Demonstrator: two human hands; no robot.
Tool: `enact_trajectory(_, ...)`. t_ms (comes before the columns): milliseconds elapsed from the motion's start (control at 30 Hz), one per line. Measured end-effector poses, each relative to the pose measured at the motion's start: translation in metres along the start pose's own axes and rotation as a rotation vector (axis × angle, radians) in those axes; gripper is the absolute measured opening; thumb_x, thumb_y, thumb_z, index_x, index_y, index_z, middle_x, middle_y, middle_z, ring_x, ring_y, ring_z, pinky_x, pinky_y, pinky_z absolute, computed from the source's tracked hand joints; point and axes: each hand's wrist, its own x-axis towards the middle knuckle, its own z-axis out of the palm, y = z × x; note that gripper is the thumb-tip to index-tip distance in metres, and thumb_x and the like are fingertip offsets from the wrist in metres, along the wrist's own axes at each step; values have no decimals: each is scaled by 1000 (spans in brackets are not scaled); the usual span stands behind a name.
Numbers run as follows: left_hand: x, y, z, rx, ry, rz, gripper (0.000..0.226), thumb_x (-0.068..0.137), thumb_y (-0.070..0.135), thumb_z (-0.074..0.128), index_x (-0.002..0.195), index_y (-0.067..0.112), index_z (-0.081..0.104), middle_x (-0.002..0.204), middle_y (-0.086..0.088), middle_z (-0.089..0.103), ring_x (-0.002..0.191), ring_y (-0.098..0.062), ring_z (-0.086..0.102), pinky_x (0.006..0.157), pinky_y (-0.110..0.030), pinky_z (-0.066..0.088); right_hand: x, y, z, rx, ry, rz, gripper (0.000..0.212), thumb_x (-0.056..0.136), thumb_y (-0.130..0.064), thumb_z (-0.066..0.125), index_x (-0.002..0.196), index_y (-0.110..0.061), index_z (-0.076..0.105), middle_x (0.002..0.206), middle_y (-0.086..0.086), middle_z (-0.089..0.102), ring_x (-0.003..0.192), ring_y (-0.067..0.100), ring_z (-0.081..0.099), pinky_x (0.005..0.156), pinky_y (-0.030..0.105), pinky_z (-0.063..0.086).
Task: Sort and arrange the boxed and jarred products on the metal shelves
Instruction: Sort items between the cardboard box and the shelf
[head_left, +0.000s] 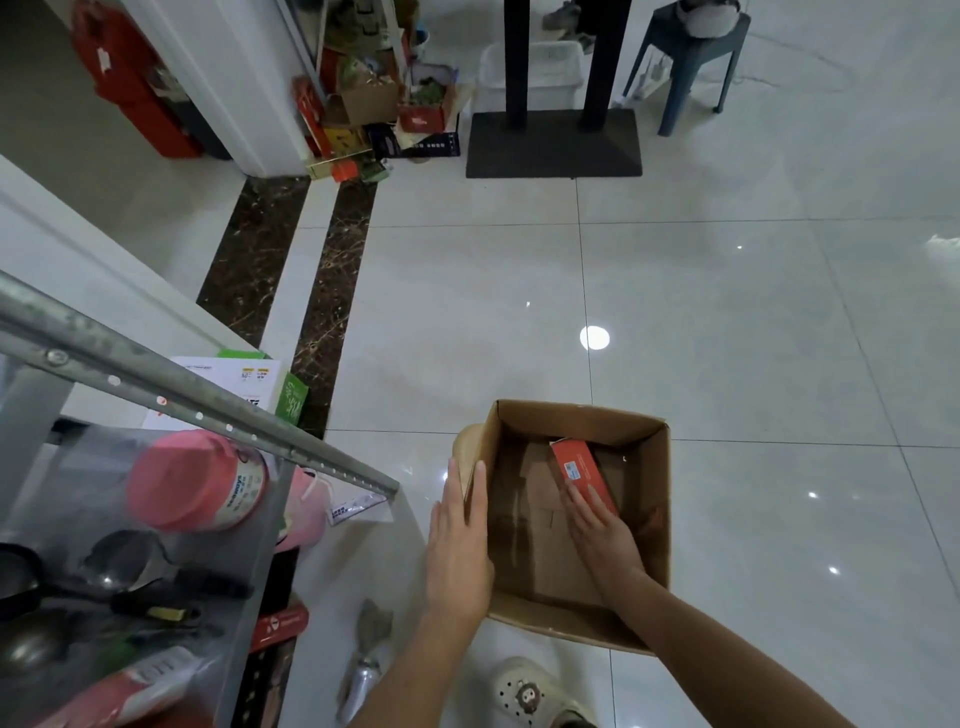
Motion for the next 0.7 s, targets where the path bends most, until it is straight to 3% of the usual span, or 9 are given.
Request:
enact_trajectory(167,0,-1,0,-72,-32,-2,119,86,0,60,135,34,-44,157,3,-33,146,-20,22,100,-30,48,3,-11,-6,-196,-21,-89,58,93,-31,62,142,-9,42,153,24,29,143,51,8,117,57,9)
enact_trajectory(300,-2,1,2,-85,-9,-24,120,87,-2,59,132,33,-46,153,4,-38,147,-17,19,101,-28,46,2,-9,-8,-142,-69,-91,54,94,-32,60,138,-5,46,145,26,41,139,50,23,116,58,12)
enact_trajectory(500,-16,11,12,-26,15,-82,122,87,5,64,135,27,-46,148,2,-42,151,-24,-3,117,-36,30,-9,-10,14,-9,-143,33,63,102,-33,44,152,-5,20,160,24,11,147,44,-7,117,58,2)
enact_trajectory(700,-13,18,7,26,-7,-153,101,97,9,48,135,25,-44,155,-5,-35,148,-31,-18,122,-48,8,-8,-2,10,194,-169,43,69,103,-49,24,155,-6,7,162,19,-2,148,36,-14,116,56,-10)
